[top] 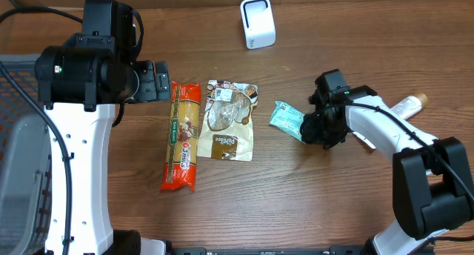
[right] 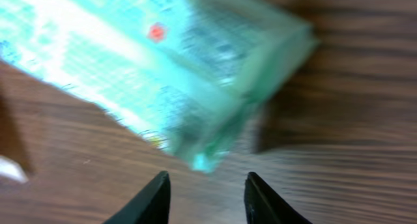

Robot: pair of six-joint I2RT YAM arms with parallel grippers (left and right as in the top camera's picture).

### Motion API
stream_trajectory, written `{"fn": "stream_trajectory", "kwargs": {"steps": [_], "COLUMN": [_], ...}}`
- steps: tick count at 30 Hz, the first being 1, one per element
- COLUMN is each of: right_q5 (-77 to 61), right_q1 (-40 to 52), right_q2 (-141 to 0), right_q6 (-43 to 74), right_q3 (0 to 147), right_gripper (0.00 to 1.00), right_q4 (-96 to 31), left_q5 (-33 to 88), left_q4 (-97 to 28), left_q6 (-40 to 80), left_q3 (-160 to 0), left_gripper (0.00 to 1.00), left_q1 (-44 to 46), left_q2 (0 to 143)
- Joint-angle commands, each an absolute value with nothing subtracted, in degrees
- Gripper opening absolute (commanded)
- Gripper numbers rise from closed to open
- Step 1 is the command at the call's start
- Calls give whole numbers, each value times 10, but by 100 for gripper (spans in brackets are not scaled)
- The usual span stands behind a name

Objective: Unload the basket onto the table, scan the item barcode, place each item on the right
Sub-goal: 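Drag the wipes pack rightward and flip it with the right gripper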

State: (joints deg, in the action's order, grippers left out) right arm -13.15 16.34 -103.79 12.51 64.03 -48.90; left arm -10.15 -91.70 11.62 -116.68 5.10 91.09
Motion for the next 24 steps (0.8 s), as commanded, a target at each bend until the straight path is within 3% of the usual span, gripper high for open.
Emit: {"fn": "stream_trajectory", "kwargs": {"steps": [1,2,3,10,21,24], "right_q5": [-174,-197,-229,-410,-359,-329], "right_q1": [156,141,123,-4,38,44], "right_q2": [-1036,-1036,-1036,-1037,-1037,-1037], "right_q6": [131,122,106,70,232,256], "right_q3": [638,638,638,624,522,507], "right_gripper": [42,52,54,63,61,56], "right_q4": [-482,-477,-473,-422,-260,-230], "left_q5": [-109,-109,-109,-109,-109,-109], "left_q4": [-916,-916,-916,-916,-916,-916], "left_q6": [120,120,120,120,120,120], "left_q3": [-1166,-1166,-1166,-1166,-1166,-1166], "left_gripper": [100,100,100,100,100,100], "left_q1": [49,49,49,49,49,49], "left_q2": [908,908,908,908,908,908]}}
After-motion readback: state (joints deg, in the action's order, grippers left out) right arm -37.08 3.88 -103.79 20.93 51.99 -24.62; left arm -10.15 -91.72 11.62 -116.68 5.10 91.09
